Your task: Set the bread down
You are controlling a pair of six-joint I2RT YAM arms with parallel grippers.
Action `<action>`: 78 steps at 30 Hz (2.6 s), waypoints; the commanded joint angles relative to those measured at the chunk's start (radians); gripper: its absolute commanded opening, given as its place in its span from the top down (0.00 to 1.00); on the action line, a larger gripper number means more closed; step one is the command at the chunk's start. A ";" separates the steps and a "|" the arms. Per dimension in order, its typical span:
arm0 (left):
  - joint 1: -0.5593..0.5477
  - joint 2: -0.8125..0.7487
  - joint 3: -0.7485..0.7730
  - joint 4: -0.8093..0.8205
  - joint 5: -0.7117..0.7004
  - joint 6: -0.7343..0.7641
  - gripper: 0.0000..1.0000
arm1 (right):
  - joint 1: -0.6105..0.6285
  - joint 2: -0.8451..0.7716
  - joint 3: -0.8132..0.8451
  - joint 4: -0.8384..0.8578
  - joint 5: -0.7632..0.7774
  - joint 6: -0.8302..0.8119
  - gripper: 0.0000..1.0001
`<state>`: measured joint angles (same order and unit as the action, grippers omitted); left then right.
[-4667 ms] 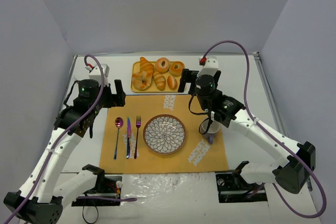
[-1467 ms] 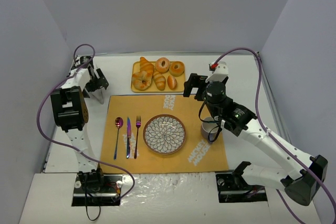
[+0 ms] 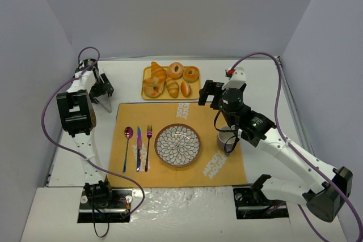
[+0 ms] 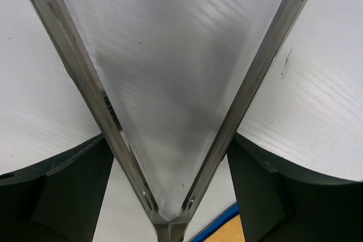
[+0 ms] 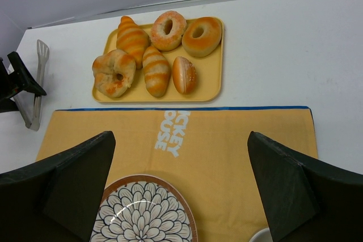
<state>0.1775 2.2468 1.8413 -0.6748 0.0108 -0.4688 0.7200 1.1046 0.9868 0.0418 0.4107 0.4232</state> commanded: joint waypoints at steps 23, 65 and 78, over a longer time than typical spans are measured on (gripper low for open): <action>-0.061 -0.296 0.007 -0.045 -0.052 -0.001 0.55 | -0.010 -0.005 -0.014 0.082 0.004 0.016 0.00; -0.499 -0.514 -0.129 -0.059 -0.039 0.034 0.47 | -0.013 0.021 -0.005 0.078 -0.019 0.025 0.00; -0.549 -0.527 -0.196 -0.050 -0.107 0.012 0.48 | -0.013 0.017 -0.010 0.072 -0.009 0.030 0.00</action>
<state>-0.3655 1.7656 1.6413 -0.7661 -0.0524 -0.4354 0.7128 1.1347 0.9714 0.0490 0.3836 0.4424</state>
